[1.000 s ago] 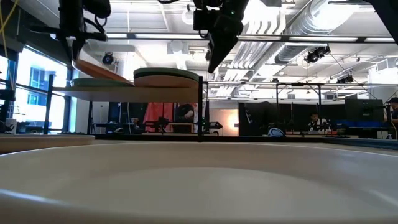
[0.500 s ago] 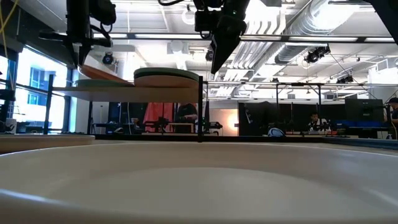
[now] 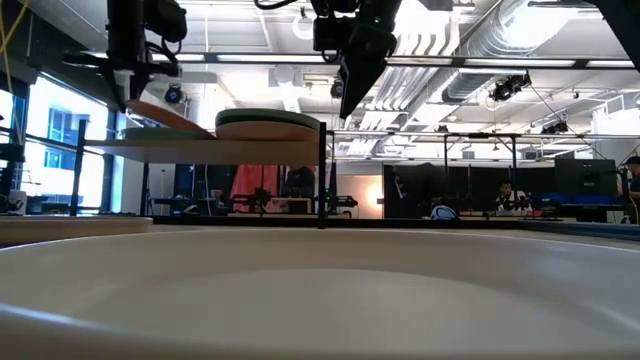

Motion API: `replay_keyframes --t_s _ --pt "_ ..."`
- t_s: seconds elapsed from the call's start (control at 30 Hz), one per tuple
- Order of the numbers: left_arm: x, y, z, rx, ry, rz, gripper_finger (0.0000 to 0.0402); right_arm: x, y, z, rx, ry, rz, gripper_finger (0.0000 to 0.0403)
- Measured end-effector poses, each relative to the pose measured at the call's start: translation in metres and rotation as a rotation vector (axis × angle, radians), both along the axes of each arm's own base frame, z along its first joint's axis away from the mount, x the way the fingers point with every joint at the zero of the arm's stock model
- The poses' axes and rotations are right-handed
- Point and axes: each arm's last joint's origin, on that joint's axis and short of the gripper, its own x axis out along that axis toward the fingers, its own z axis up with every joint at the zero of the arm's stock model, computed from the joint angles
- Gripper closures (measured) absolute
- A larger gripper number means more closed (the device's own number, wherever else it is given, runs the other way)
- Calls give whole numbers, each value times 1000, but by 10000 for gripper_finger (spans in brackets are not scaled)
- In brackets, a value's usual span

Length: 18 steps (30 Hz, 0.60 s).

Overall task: Place and stack plates onto a shelf
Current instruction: Stack the orange plate into the blue plate on the shelf

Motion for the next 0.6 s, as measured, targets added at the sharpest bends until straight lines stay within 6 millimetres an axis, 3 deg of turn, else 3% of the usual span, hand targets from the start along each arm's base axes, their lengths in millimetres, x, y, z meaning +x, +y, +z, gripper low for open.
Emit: replay_keyframes --t_s 0.23,0.6 --pt "-1 -1 -1 -17 7 5 325 0 0 0 0 1 0 274" --pt "-3 -8 -2 -104 15 -28 320 0 0 0 -4 6 14 274"
